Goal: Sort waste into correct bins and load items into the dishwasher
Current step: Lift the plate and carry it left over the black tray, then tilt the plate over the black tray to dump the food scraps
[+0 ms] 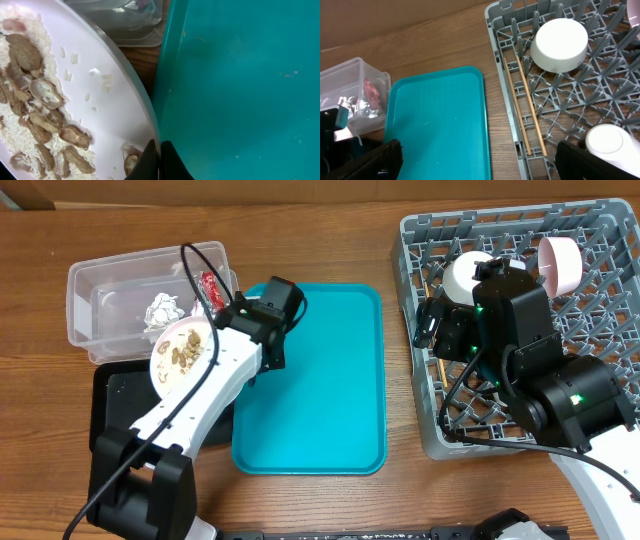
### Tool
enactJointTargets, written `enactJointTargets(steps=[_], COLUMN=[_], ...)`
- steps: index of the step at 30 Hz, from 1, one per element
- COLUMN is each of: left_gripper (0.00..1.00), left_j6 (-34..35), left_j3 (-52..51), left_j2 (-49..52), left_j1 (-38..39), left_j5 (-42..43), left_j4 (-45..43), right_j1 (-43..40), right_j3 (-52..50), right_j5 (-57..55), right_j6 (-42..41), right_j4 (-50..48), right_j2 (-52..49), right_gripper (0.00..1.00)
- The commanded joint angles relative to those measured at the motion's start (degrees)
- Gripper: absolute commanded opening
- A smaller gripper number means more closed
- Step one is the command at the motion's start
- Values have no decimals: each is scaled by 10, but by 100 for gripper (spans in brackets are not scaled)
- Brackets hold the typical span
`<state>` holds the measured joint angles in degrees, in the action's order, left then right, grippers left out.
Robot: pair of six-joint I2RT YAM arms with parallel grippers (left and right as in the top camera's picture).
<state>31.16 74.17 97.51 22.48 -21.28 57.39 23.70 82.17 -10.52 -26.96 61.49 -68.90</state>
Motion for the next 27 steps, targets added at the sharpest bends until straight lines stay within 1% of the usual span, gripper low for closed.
enactJointTargets(steps=[1, 6, 17, 27], left_gripper=[4, 4, 4, 4], left_j6=[-14, -4, 7, 73], left_j3=[-6, -6, -6, -6], left_j2=[-16, -33, -100, -104], left_j1=[-19, -33, -47, -65], left_j5=[42, 82, 72, 71], left_j4=[-8, -13, -19, -4], right_j1=[-1, -1, -1, -1], right_j3=[3, 3, 3, 3], right_j5=[-6, -6, -5, -6], right_j6=[-1, -1, -1, -1], right_j4=[-3, -3, -3, -3], right_j2=[1, 1, 1, 1], right_gripper=[100, 100, 100, 100])
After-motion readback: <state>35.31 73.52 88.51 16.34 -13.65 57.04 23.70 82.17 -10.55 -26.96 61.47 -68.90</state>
